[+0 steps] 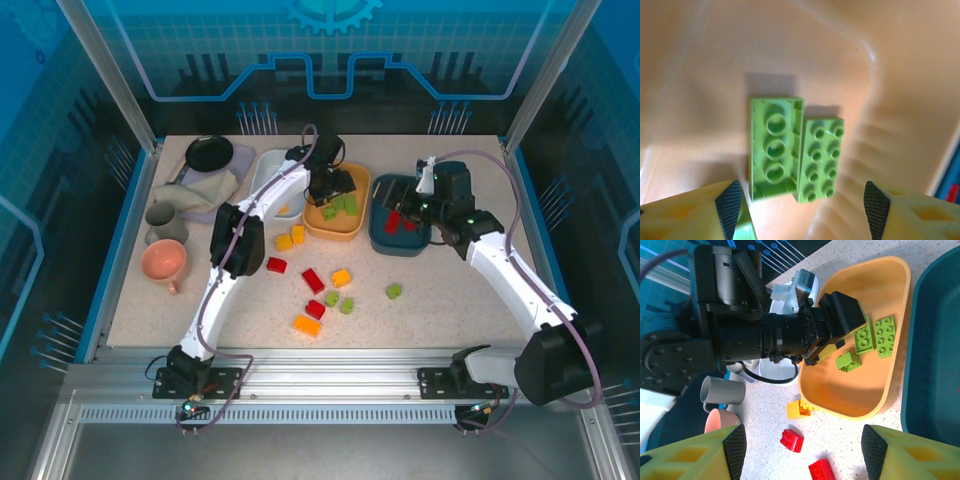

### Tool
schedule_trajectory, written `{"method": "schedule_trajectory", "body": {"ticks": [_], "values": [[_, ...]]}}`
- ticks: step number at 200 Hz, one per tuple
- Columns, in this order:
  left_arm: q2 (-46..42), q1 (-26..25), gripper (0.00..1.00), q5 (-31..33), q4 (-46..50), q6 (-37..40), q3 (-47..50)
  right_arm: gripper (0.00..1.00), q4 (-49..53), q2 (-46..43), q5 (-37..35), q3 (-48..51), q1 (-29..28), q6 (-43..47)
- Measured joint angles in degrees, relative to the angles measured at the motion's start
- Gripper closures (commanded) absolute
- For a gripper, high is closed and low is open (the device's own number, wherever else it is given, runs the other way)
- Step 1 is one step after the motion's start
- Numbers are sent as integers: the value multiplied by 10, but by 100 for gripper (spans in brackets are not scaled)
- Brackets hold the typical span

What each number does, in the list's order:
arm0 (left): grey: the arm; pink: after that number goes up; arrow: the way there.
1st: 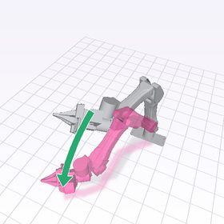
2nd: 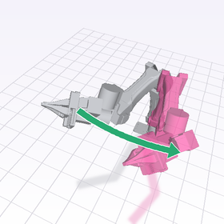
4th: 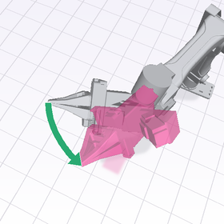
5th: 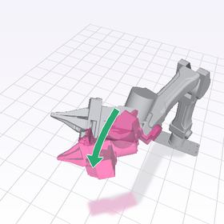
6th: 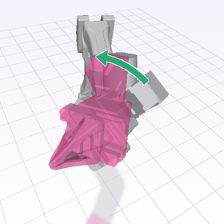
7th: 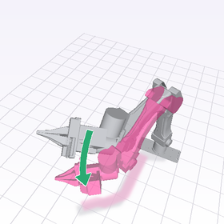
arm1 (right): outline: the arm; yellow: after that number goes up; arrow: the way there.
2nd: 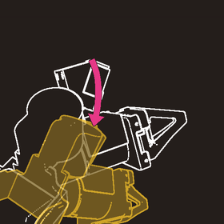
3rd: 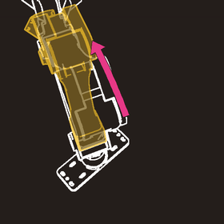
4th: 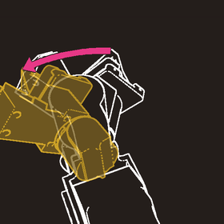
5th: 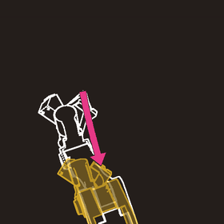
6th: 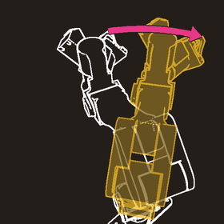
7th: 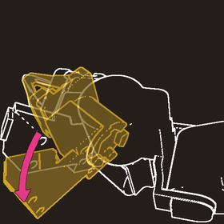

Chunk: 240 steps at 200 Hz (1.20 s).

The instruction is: Sort the legos into containers by color

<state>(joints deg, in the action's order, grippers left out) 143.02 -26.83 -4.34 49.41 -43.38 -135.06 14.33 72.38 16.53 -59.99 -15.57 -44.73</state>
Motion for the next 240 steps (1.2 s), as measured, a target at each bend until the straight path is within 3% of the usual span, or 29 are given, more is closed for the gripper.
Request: {"method": "schedule_trajectory", "body": {"ticks": [22, 50, 71, 88, 114, 150, 240], "values": [[-86, -9, 28, 19, 6, -2, 72, 35, 27, -10, 0, 0, -1, 37], [-275, -18, 23, 42, 2, -1, 252, 34, 57, -42, -5, 16, -15, 89], [-398, -17, 16, 57, -7, 8, 388, 33, 76, -72, -18, 36, -54, 130], [-450, -10, 14, 58, -15, 27, 477, 32, 84, -88, -27, 56, -96, 153], [-436, 4, 13, 54, -26, 72, 555, 30, 85, -89, -38, 84, -150, 168], [-378, 13, 12, 55, -48, 121, 565, 30, 85, -68, -47, 89, -199, 168], [-339, 43, 16, 91, -78, 137, 565, 30, 84, -70, -76, 89, -209, 162]]}}
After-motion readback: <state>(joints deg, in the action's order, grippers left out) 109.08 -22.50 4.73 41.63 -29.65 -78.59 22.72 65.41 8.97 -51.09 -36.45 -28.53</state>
